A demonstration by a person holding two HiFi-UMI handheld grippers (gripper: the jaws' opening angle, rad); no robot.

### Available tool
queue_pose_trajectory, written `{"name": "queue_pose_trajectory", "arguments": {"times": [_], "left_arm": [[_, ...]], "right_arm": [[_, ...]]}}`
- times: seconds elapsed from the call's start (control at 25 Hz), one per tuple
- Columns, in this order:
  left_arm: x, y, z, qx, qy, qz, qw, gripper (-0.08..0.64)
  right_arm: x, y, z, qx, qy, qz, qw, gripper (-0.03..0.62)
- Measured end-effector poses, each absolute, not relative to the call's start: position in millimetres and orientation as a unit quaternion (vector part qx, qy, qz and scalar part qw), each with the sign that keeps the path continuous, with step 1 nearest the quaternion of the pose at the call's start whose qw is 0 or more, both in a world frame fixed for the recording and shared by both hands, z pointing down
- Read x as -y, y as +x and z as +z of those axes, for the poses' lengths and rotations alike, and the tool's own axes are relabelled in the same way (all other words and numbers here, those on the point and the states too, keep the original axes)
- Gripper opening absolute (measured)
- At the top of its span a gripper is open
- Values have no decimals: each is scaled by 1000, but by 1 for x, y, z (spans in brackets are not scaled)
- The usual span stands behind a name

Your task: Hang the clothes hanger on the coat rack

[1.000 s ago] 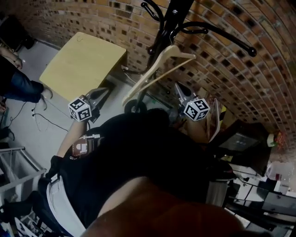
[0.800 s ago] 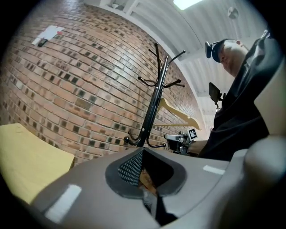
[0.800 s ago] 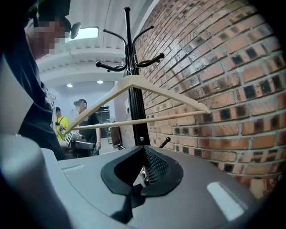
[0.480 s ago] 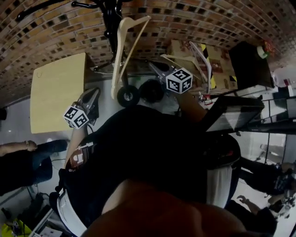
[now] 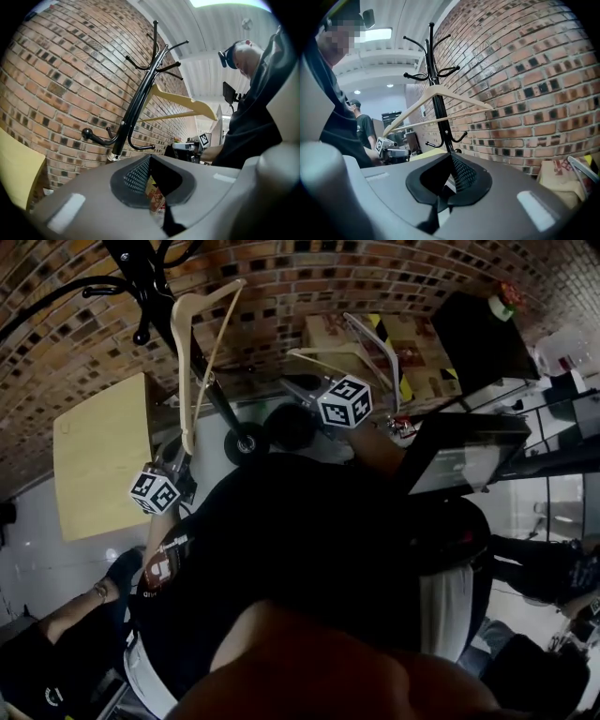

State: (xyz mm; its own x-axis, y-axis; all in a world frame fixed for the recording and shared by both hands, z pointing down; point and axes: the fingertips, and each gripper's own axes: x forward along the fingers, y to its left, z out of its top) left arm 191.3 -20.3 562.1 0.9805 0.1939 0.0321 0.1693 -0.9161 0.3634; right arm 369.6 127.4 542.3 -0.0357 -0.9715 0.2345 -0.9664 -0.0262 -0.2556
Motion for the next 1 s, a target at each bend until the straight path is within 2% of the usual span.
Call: {"name": "queue_pose_trajectory", "arguments": {"times": [1.0], "left_arm": [[17, 197, 559, -73, 982, 37, 172, 2]], "right_arm": [[-132, 378, 551, -721, -670, -177, -6, 12]]}}
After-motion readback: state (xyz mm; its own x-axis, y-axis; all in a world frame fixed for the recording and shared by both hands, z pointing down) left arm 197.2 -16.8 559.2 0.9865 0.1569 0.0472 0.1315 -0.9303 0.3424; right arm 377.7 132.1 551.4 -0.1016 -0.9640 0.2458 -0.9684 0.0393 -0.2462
